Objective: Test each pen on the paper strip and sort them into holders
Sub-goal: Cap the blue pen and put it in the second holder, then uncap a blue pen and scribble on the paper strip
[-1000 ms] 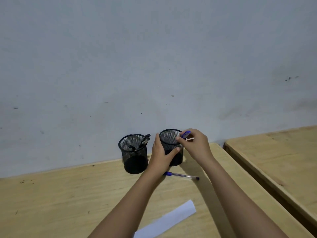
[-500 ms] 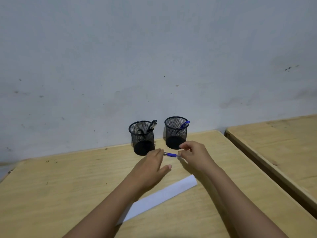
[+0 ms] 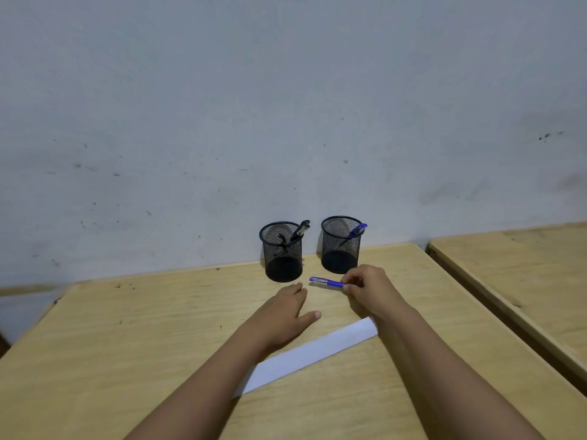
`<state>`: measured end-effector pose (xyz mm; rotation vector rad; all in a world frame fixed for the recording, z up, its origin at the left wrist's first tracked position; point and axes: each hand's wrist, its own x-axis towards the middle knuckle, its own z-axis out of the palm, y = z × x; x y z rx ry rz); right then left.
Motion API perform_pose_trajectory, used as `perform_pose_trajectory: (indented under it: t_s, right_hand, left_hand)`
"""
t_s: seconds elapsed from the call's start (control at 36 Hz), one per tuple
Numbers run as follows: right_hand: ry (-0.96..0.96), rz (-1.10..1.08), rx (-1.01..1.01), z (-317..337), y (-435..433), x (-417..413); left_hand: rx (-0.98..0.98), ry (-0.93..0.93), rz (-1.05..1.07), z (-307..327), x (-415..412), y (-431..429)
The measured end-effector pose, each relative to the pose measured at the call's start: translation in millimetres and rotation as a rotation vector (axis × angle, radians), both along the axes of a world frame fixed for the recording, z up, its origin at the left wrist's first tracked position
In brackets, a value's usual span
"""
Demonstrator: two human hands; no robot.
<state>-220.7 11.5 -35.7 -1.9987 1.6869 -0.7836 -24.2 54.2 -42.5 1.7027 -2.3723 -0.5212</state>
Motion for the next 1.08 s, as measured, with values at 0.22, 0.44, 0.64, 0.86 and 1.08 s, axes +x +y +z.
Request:
perform_pose_trajectory:
  t_s: [0.22, 0.44, 0.64, 0.86, 1.08]
  right_hand:
    - [-0.011, 0.084, -0.055, 27, 33, 4]
    - [-0.023, 0.204, -0.102, 53, 78, 15]
    - [-0.159, 0.249, -0.128, 71, 114, 22]
    - [-0.791, 0.221, -0.003, 79, 138, 40]
    - [-1.3, 0.236, 0.162, 64, 143, 93]
  left_hand:
    - [-0.102, 0.383, 0.059, 16, 0, 24]
    - [-0.197, 0.623, 0.117, 41, 7, 54]
    - [-0.171, 0.873, 0.127, 59, 33, 82]
    - [-0.076, 1.128, 0.225, 71, 63, 106]
    - [0.039, 1.286, 0.209, 75, 62, 115]
